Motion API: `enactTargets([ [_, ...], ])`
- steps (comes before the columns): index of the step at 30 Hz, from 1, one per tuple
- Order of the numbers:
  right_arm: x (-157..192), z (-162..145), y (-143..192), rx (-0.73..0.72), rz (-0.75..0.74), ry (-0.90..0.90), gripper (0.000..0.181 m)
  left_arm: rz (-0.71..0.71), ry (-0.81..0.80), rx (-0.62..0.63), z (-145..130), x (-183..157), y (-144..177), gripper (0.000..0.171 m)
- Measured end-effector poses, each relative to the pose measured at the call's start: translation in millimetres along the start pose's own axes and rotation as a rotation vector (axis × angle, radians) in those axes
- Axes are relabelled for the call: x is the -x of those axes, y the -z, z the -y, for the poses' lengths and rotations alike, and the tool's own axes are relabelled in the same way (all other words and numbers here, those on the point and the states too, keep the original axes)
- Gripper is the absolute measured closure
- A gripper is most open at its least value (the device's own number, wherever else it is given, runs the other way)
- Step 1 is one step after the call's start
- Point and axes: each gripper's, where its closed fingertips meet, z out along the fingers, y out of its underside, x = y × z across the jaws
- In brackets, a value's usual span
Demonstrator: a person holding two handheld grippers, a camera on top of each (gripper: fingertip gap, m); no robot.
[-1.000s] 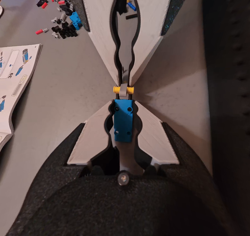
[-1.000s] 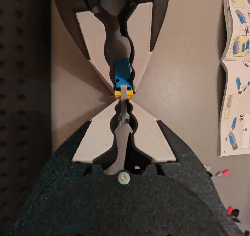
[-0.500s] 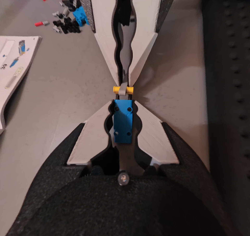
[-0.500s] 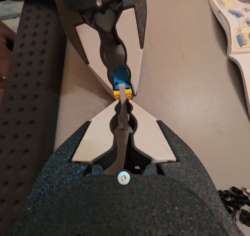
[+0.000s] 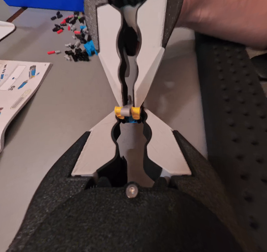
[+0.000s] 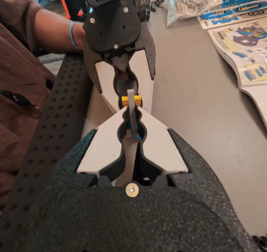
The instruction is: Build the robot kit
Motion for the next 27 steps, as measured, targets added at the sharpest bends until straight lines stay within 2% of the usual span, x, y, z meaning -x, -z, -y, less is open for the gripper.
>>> enactTargets([
  [2, -1.3, -7.3, -6.5, 0.029, -0.007, 0.01, 0.174, 0.017, -0.02, 0.048, -9.5, 1.1, -2.1, 0.146],
  [10, -5.3, -10.8, -9.2, 0.033, -0.027, 0.02, 0.174, 0.006, 0.011, 0.057, -11.4, 3.6, -1.6, 0.147],
  [18, -4.0, 1.3, 3.9, -0.093, 0.036, -0.068, 0.173, -0.039, 0.082, -0.068, 8.4, 3.9, 10.7, 0.147],
  [23, -14.4, -25.8, 2.6, 0.036, -0.043, -0.045, 0.173, -0.028, 0.094, -0.081, 9.3, 8.3, 13.6, 0.147],
  [27, -12.9, -30.4, 0.5, 0.059, -0.038, -0.042, 0.173, -0.023, 0.091, -0.054, 4.5, 9.7, 11.3, 0.146],
])
